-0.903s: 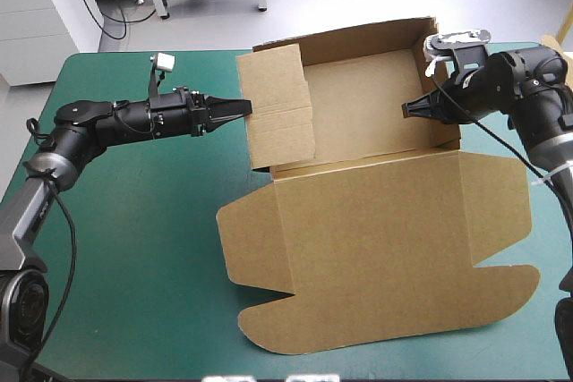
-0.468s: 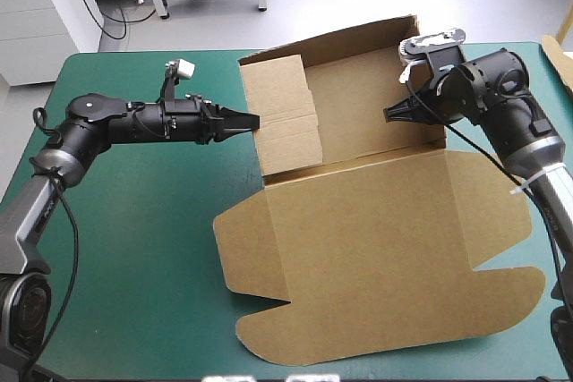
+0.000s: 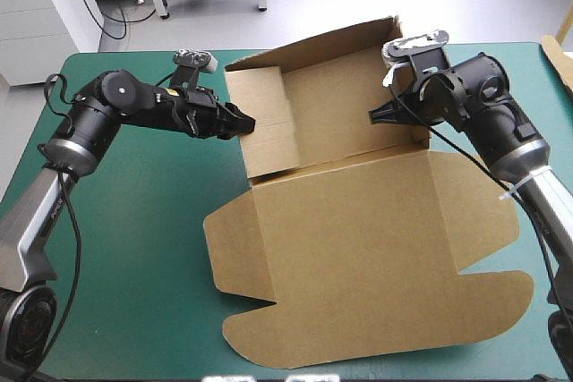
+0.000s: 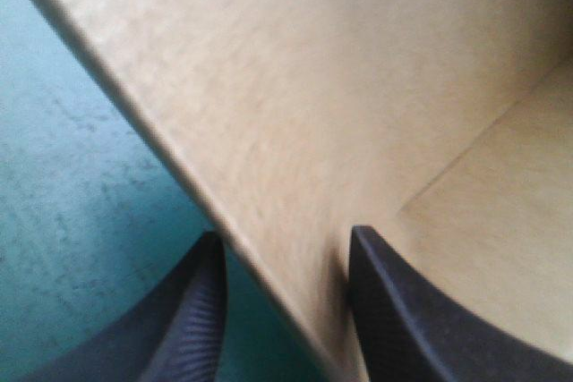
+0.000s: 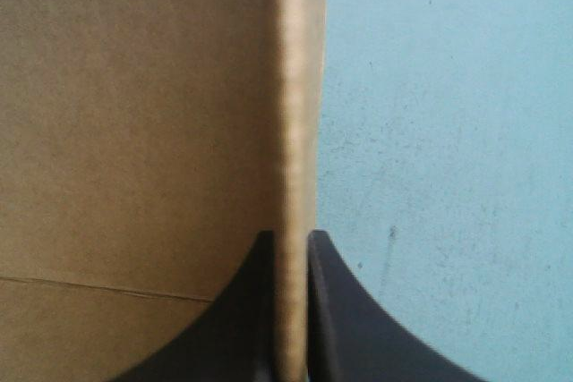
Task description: Fold the box
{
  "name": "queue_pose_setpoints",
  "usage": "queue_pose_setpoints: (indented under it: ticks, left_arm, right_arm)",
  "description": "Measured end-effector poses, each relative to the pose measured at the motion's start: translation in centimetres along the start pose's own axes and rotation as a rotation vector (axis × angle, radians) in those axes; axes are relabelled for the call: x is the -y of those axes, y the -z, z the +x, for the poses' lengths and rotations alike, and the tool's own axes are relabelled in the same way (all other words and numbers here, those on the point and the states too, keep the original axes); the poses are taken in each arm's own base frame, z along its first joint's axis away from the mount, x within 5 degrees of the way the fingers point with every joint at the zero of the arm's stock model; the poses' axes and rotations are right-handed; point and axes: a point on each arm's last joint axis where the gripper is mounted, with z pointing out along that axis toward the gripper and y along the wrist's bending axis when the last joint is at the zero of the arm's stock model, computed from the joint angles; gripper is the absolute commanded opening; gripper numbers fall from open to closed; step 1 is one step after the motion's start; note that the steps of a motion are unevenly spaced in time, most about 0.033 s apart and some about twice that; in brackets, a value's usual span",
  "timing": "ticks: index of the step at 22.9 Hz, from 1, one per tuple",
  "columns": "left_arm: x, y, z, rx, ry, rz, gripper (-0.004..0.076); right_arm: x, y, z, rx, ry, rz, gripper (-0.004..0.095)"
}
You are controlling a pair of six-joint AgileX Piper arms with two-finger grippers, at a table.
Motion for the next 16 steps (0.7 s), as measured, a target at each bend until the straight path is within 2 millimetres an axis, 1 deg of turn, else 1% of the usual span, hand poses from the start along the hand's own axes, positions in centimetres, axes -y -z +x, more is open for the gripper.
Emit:
queue_pose_setpoints:
  ticks: [3,6,8,9,10,11,16]
  left_arm:
    - [0.29,-0.53,0.13,-0.022,-0.002,-0.086,0.0302]
    - [0.35,-0.66,0.11,-0.018,0.02,-0.106,0.0301]
    - [0.34,-0.66,-0.04,-0.001,0.027,-0.108,0.0257]
    - [0.36,-0.66,-0.11,0.007,0.03,-0.105,0.0181]
    - [0.33,-0.63,-0.29,0.027,0.042,-0.102,0.0137]
    - [0.32,-0.63,-0.35,0.034,0.043,-0.103,-0.0012]
    - [-0.14,-0.63,-0.82,0.087,0.072,-0.135,-0.0008]
  right_arm:
    - [-0.77,0.14,-0.09,0.012,0.01,-0.014,-0.0016]
    - [-1.05,0.16,-0.09,0.013,0.013,-0.018,-0.0016]
    - [-1.2,0.18,-0.08,0.013,0.01,-0.024,-0.0016]
    - [-1.22,0.18,-0.08,0.012,0.008,-0.026,-0.0016]
    - [-1.22,0.18,-0.07,0.011,0.004,-0.026,-0.0016]
    - [-1.22,0.18,-0.06,0.01,0.003,-0.026,-0.0016]
    - [-1.26,0.22,-0.02,0.006,-0.022,-0.032,-0.0016]
